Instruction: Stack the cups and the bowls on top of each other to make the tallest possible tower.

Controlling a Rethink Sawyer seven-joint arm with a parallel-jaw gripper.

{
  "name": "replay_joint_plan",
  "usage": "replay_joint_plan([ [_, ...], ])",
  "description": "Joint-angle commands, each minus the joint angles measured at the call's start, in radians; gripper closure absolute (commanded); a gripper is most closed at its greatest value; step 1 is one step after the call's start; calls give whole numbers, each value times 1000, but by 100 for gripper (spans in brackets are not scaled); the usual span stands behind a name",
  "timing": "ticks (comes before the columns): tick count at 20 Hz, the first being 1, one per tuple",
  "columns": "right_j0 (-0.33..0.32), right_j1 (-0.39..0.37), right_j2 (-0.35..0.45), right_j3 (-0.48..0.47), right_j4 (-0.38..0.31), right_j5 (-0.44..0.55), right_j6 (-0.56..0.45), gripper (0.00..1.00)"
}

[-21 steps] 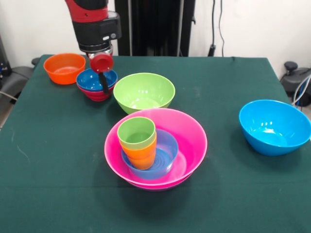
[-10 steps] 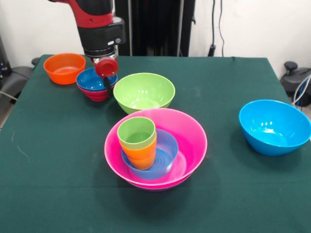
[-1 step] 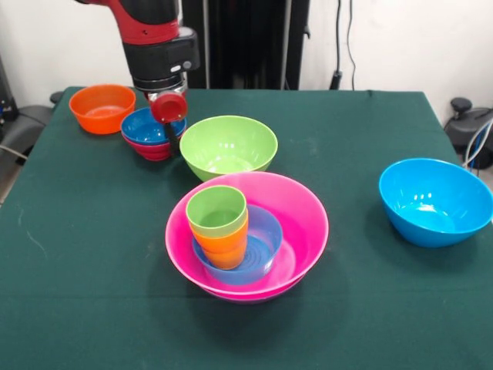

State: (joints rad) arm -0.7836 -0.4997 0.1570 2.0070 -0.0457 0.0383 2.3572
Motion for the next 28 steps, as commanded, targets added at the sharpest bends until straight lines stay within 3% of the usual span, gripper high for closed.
replay_joint_plan([
  [1,1,42,82,-35,-23,-40,75,0],
  [19,-25,46,63,-50,-50,-13,33,0],
  [28,-43,108,78,-82,-74,-41,27,0],
])
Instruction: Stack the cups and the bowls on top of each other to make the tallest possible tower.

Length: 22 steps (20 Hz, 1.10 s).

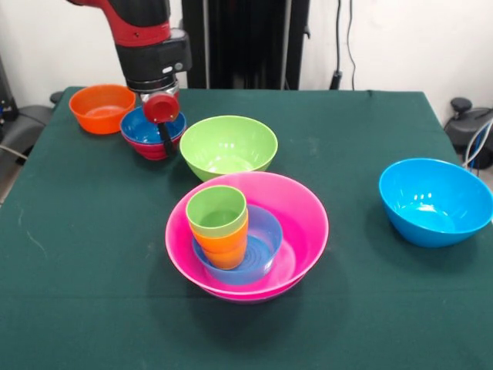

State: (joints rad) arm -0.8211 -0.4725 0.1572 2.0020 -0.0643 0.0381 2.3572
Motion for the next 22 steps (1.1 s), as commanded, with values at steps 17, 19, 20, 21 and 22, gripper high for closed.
replay_joint_plan([
  [17,26,102,46,-117,-105,-44,18,100],
  [19,21,101,52,-115,-106,-49,27,100],
  [20,17,102,57,-113,-107,-50,29,100],
  [21,16,98,57,-111,-108,-51,31,100],
  [22,16,95,57,-108,-108,-51,33,100],
])
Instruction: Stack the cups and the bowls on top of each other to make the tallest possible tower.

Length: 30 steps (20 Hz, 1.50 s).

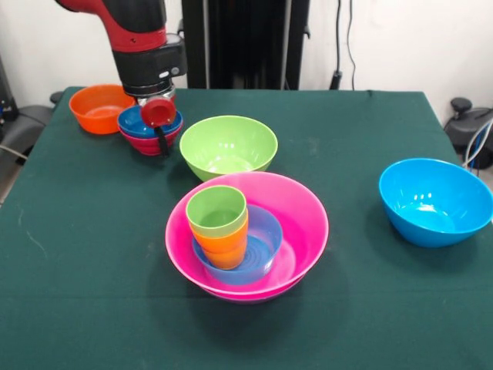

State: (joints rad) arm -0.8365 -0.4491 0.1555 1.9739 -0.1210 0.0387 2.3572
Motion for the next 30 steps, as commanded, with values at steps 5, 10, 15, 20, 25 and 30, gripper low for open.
replay_joint_plan([
  [5,45,33,53,-69,-57,-43,27,100],
  [10,74,-27,44,-50,-59,-29,32,100],
  [15,134,-165,25,-5,-39,61,36,100],
  [20,200,-248,-9,10,-9,101,63,100],
  [25,227,-295,-12,6,8,145,61,100],
  [30,243,-342,6,3,9,182,43,100],
])
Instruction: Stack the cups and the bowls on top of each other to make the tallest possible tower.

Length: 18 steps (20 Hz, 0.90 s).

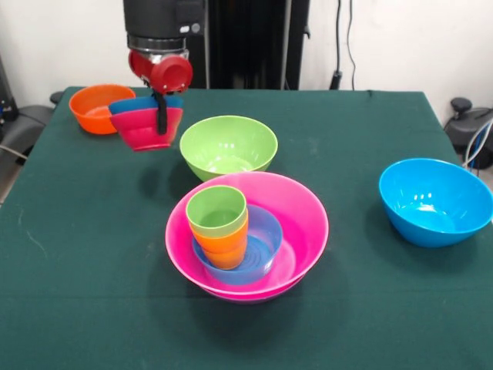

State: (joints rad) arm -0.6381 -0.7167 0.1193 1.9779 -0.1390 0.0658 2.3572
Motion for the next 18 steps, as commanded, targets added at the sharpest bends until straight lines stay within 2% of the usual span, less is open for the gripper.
replay_joint_plan([
  [1,48,-80,43,-1,29,162,43,100],
  [8,86,-112,33,-16,34,235,36,100],
  [18,145,-82,52,-78,43,272,48,100],
])
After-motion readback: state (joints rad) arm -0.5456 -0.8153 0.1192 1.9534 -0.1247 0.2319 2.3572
